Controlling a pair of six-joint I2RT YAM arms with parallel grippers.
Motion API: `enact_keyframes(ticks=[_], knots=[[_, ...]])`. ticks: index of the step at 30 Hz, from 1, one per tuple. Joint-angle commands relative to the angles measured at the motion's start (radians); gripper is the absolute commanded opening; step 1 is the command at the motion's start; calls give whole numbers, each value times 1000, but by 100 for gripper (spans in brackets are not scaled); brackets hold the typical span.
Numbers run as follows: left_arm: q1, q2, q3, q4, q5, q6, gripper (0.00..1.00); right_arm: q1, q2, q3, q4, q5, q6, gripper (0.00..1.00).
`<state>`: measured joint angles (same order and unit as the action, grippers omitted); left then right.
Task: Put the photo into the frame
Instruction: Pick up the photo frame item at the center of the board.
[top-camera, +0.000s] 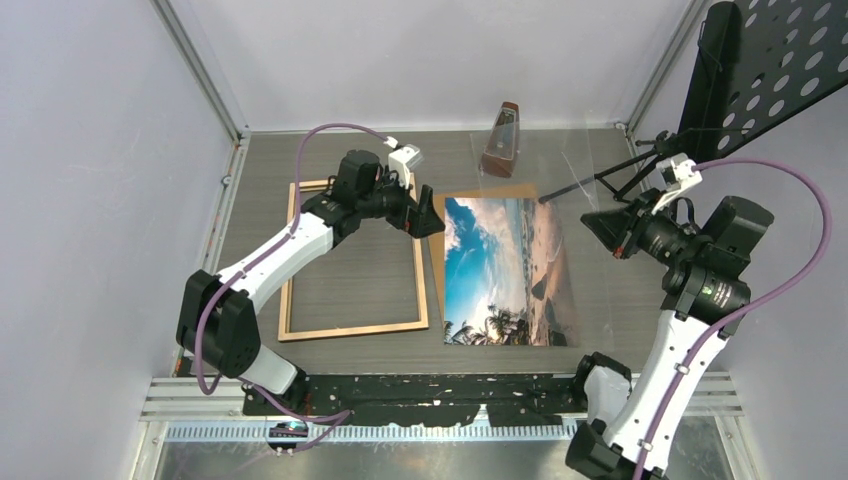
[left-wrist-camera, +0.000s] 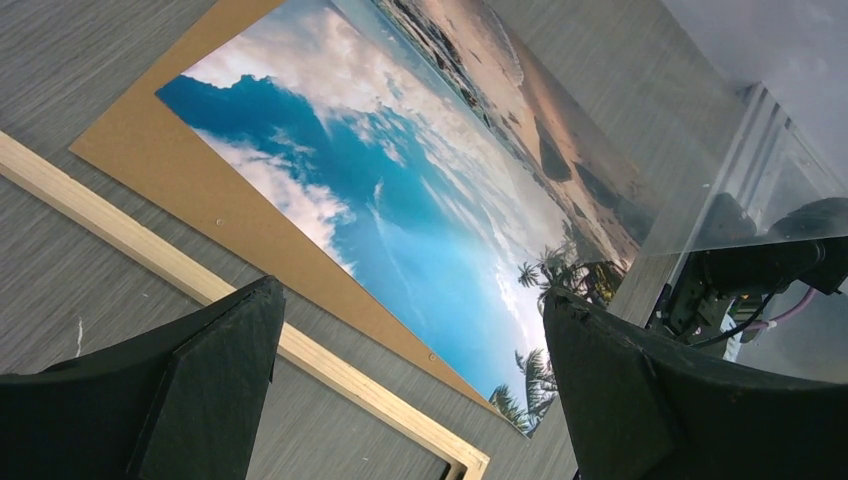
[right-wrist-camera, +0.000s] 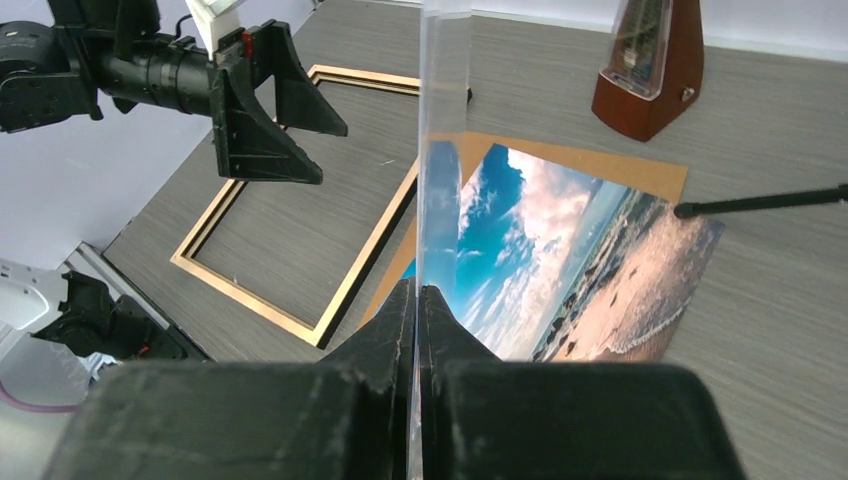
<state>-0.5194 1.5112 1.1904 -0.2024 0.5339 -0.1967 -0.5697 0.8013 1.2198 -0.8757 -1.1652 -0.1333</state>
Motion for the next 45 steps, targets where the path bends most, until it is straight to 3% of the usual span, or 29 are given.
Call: enact_keyframes(ticks=[1,12,21,27,39,45], knots=[[7,-28,37,51,-9,21,99,105,19,63,127,110,98,6],[56,-31,-10,125,63,-6,99,345,102,171,184,307,164,6],[105,-22,-115,403,196,-109,99,432,172,292,214,338,221,6],[105,23,-193,719,273,-274,99,465,206,348,232,343,271,6],[86,198,-179,1152,386,-561,99,482,229,418,276,310,369,6],[52,227,-178,1233,396,-596,99,482,224,424,294,297,402,6]])
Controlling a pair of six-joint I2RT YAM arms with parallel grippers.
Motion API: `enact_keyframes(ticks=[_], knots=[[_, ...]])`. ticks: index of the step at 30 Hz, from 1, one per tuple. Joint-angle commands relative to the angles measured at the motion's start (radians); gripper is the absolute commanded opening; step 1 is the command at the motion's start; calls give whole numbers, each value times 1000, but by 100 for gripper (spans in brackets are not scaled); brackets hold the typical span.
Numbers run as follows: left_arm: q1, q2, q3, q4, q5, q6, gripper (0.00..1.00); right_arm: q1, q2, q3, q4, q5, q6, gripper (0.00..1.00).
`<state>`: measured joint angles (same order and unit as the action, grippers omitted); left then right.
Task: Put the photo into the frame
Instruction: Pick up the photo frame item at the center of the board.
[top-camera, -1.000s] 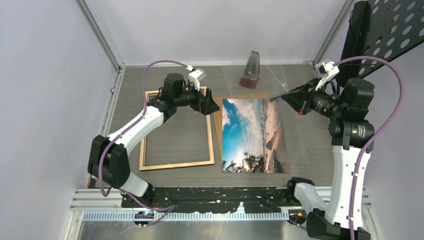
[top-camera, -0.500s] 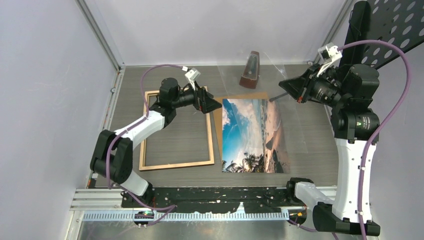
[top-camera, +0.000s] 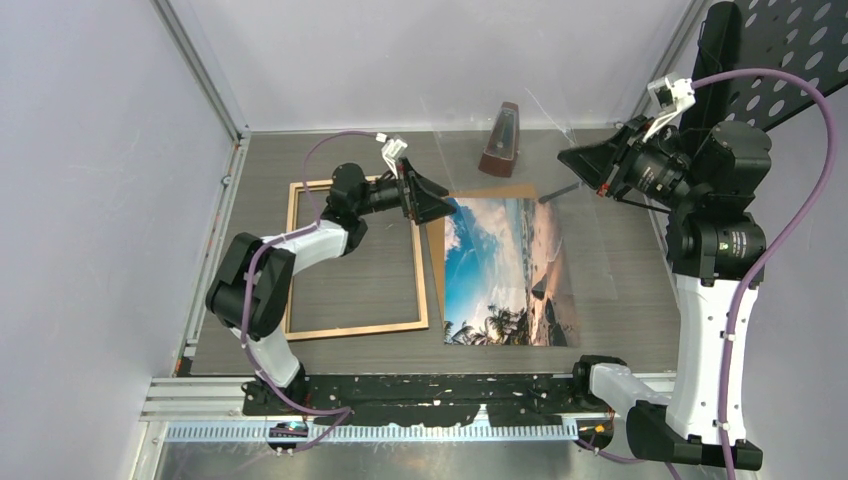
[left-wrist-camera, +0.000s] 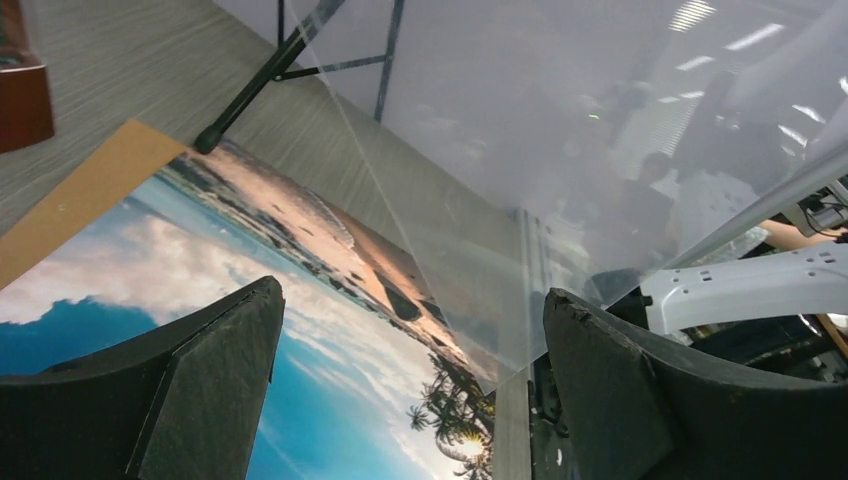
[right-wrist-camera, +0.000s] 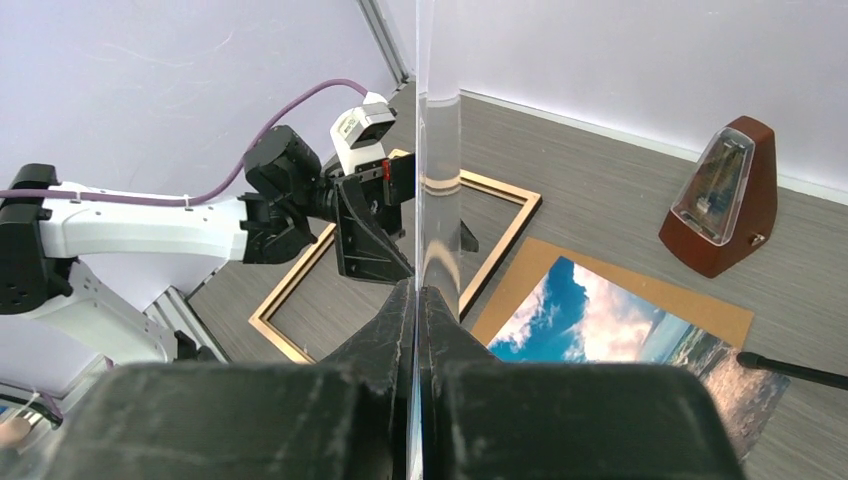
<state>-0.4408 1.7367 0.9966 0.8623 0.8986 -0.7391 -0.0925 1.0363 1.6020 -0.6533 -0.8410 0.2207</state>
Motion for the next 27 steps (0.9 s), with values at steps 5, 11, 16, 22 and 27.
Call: enact_keyframes(ticks=[5,11,16,22,27], knots=[[-51,37,33,242,23,-109,99,5,-23,34,82,-33,69,6],[-65,58,37,302,34,-155,99,2,-43,23,104,-45,98,6],[-84,67,48,356,37,-199,99,-16,-62,-15,142,-69,139,6],[-84,97,67,429,41,-269,97,-32,-81,-28,145,-80,151,6],[-87,94,63,443,53,-277,92,-44,-87,-48,158,-90,162,6]])
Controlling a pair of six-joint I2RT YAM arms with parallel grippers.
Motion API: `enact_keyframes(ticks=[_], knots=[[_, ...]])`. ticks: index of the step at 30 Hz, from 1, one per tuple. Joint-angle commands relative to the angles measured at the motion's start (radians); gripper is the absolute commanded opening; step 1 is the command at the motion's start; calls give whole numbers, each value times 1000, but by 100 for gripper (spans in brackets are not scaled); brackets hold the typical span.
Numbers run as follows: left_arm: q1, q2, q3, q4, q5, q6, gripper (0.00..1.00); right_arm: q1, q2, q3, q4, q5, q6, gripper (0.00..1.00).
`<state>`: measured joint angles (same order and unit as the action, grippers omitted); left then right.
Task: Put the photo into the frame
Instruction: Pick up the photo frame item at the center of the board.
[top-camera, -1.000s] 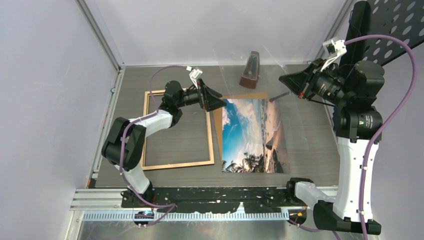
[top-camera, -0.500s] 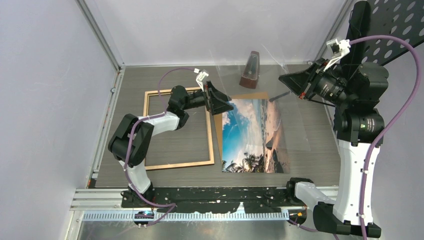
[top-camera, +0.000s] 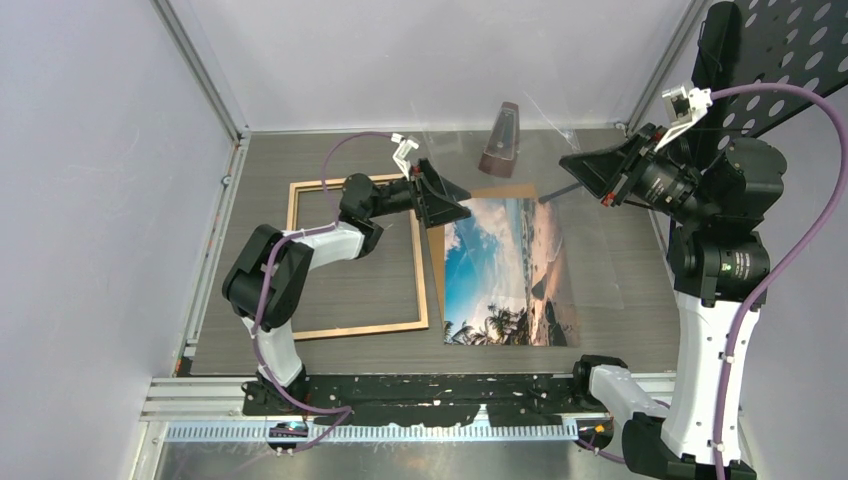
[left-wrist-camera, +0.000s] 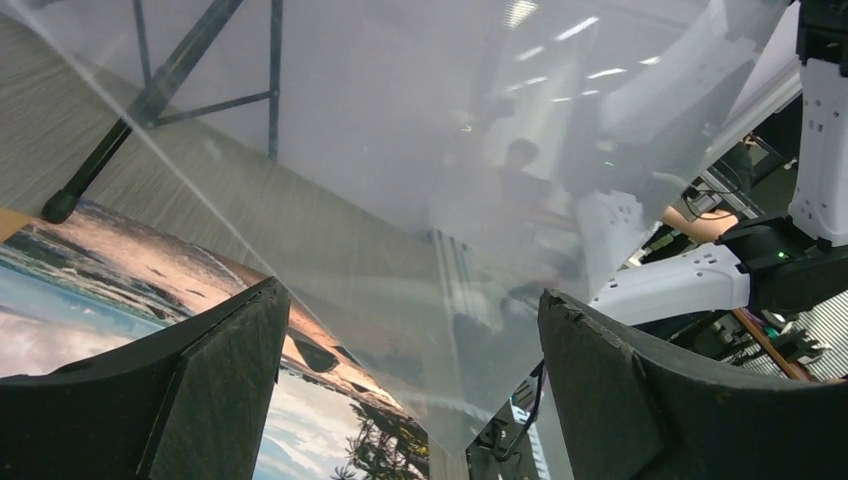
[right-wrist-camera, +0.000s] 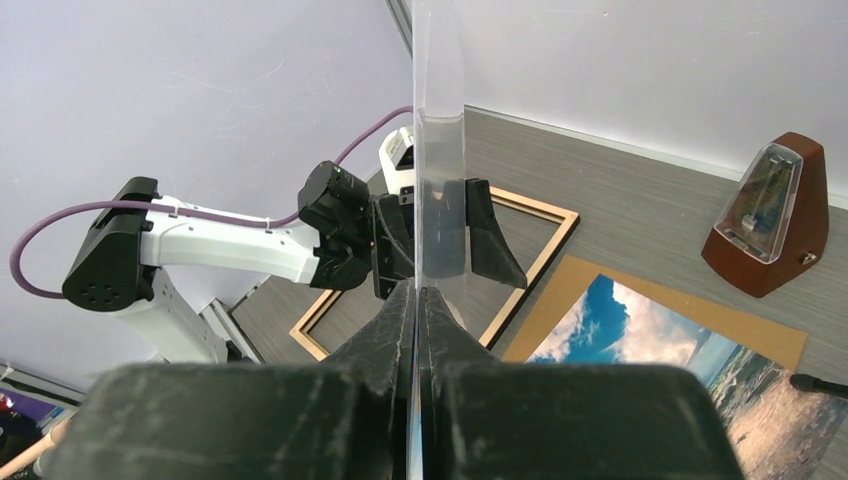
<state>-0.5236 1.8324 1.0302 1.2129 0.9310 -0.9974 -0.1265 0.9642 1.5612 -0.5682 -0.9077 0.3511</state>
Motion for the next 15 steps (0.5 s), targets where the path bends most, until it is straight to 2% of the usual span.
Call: enact_keyframes(ticks=[1,5,15], knots=[[-5,-3,30,99,25,-25,89,-12,-17,-10,77,-27,38,6],[-6,2,30,143,31,-73,74,-21,-22,-25,88,-32,45,6],[-7,-51,-24,178,45,-109,24,-34,-21,-33,90,-25,34,6]])
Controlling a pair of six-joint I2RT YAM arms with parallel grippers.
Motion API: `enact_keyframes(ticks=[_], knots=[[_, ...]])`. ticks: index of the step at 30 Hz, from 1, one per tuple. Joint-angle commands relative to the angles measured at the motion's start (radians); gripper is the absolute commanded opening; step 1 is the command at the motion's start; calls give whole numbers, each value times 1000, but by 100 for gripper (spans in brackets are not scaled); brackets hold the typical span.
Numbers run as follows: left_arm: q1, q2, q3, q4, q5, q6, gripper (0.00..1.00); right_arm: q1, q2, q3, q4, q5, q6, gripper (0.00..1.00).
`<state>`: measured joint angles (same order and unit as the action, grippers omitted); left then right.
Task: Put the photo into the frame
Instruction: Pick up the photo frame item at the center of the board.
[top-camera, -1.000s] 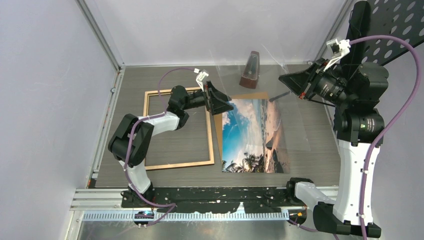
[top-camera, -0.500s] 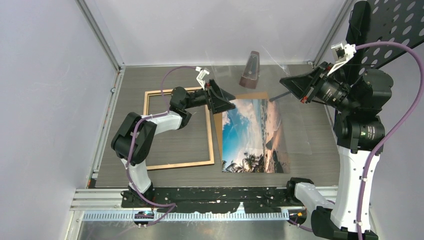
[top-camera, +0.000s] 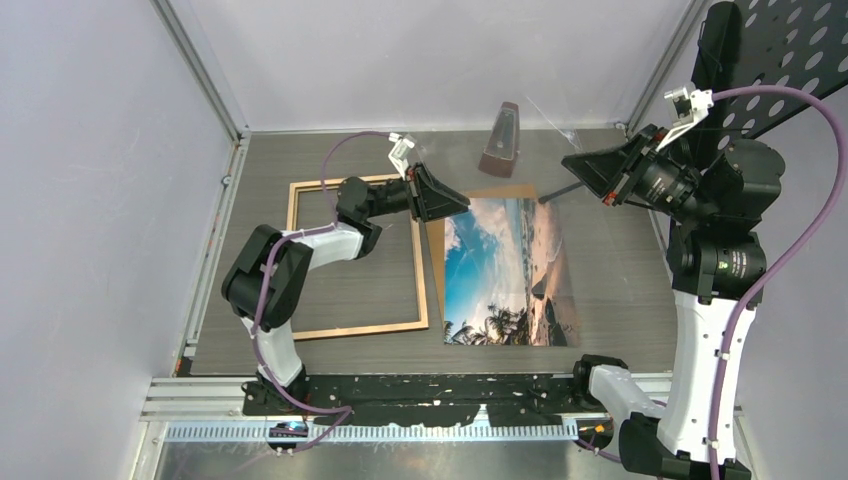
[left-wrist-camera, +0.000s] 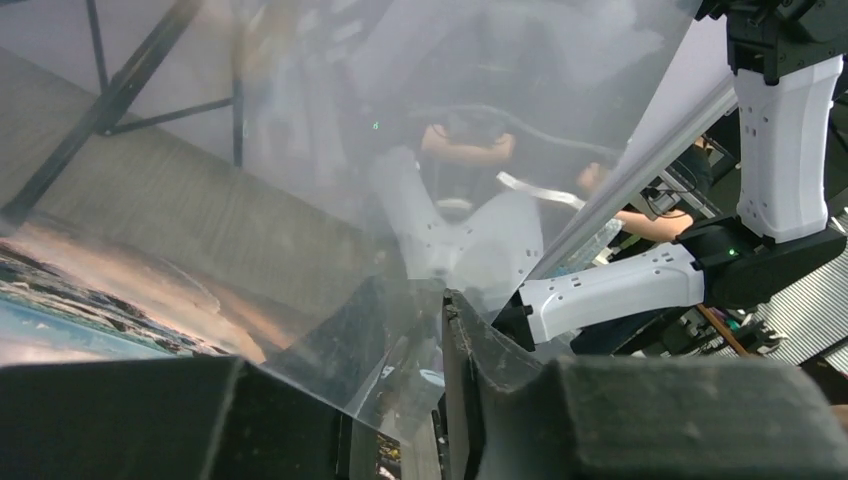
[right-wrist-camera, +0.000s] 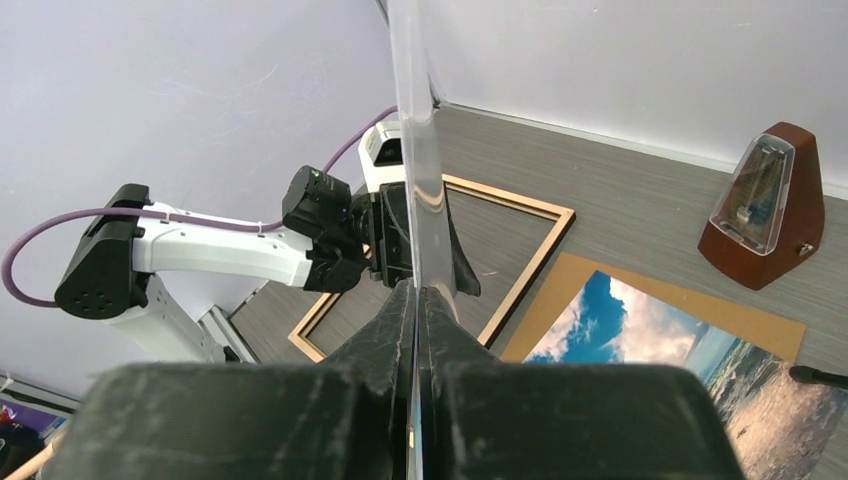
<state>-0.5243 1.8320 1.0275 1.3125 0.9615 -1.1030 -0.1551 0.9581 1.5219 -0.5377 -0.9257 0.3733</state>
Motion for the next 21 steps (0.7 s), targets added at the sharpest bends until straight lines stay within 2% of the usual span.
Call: enact_keyframes(ticks=[1,7,13,15,17,18,21], knots=[[-6,-59,-27,77,15,-4,21,-7,-15,5,59,-4,9,6],[2,-116,-71,77,28,-19,0,-10,-20,-3,43,11,-15,6],[27,-197,-104,26,39,-23,0,-11,-30,-45,55,18,-26,6],[38,-223,-103,-18,52,-26,0,-10,-35,-70,64,18,-25,10],[48,-248,-99,-66,67,-24,0,-11,-45,-106,76,18,-24,21],[54,-261,-98,-100,69,-21,0,-11,-51,-115,79,22,-20,30],[81,-294,-94,-201,78,-12,0,-11,-62,-155,87,30,-22,46]])
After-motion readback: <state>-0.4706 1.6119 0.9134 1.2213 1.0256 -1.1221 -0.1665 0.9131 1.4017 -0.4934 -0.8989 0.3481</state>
